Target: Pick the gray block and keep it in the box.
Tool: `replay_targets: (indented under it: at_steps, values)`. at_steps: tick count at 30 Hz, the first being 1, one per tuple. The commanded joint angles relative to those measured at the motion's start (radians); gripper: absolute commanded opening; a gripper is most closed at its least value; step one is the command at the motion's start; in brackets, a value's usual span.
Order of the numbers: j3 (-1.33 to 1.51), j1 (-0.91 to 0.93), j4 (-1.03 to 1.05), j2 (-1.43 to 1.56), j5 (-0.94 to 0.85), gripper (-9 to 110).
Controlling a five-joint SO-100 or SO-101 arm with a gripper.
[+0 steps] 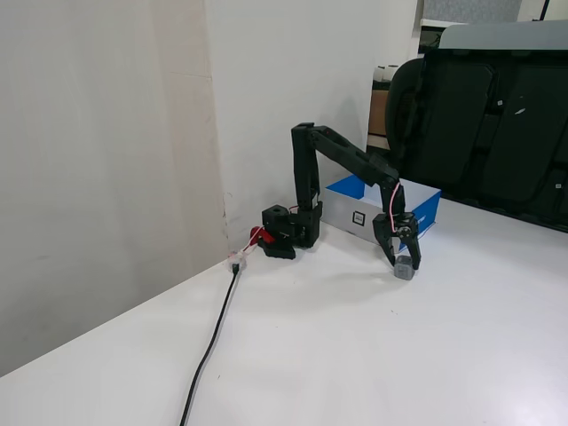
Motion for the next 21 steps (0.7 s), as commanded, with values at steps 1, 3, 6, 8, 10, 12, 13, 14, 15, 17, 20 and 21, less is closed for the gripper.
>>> replay_targets:
  at_steps: [1,3,6,8,10,12,13,14,15,17,20,21]
  values:
    - [-0.091,0.017,0.043,0.009,-0.012,0]
    - [-0.112,0.029,0.078,0.054,-0.012,0]
    - [-0.17,0.038,0.167,0.11,-0.012,0]
    - [-0.176,0.041,0.198,0.193,-0.012,0]
    - [-0.176,0.031,0.23,0.296,-0.012,0]
    - [-0.183,0.017,0.261,0.391,-0.011,0]
    - [-0.187,0.014,0.278,0.439,-0.011,0]
    - [-0.189,0.011,0.288,0.485,-0.012,0]
    - [-0.19,-0.002,0.299,0.522,-0.012,0]
    - [-0.189,-0.037,0.318,0.597,-0.012,0]
    - [-0.183,-0.071,0.321,0.672,-0.012,0]
    - [-0.178,-0.084,0.322,0.693,-0.012,0]
